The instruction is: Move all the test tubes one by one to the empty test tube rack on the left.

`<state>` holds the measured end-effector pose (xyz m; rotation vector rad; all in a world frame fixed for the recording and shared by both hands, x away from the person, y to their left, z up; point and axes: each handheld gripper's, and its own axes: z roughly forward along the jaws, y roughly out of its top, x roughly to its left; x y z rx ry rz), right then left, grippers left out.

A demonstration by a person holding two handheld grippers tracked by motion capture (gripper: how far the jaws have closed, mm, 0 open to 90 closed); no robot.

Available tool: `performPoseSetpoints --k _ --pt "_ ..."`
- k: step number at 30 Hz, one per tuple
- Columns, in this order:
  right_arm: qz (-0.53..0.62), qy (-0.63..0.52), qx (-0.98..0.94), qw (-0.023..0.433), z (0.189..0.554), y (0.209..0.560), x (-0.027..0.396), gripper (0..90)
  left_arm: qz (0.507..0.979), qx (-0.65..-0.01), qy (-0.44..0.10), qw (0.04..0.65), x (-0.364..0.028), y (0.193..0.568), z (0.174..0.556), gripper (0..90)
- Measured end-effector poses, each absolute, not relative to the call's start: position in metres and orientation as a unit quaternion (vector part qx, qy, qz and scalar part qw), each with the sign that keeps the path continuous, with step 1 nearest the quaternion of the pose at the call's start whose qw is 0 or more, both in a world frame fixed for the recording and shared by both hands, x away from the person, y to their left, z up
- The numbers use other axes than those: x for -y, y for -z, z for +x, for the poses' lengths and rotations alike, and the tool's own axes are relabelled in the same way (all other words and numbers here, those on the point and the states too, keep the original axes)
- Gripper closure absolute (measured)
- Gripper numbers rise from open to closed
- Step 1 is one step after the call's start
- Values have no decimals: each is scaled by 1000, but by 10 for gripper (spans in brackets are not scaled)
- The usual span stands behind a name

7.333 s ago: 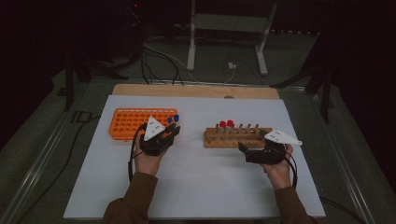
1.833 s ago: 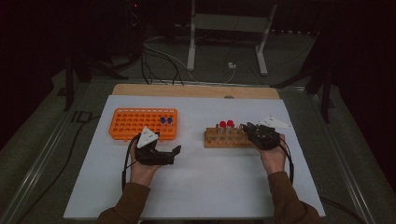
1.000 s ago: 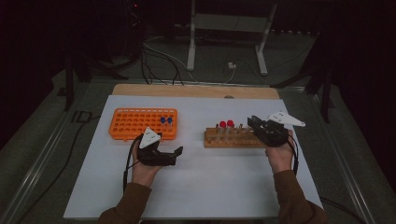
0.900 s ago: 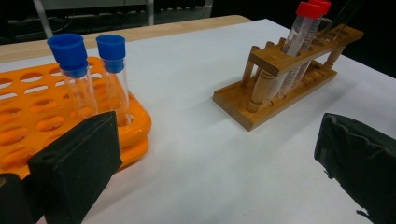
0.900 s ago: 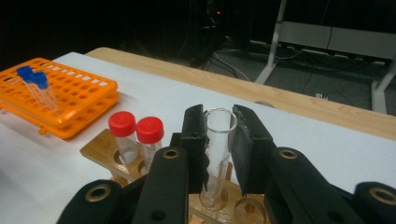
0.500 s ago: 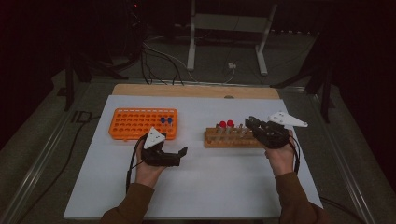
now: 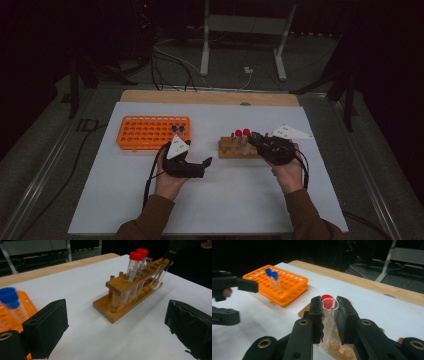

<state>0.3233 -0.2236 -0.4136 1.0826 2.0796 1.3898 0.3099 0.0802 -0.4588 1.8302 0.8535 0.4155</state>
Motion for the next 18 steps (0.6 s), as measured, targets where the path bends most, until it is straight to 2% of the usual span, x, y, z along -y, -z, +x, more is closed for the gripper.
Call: performPoseSetpoints --k 18 --pt "363 -504 -766 167 321 422 186 760 773 -326 -183 512 -37 458 311 163"
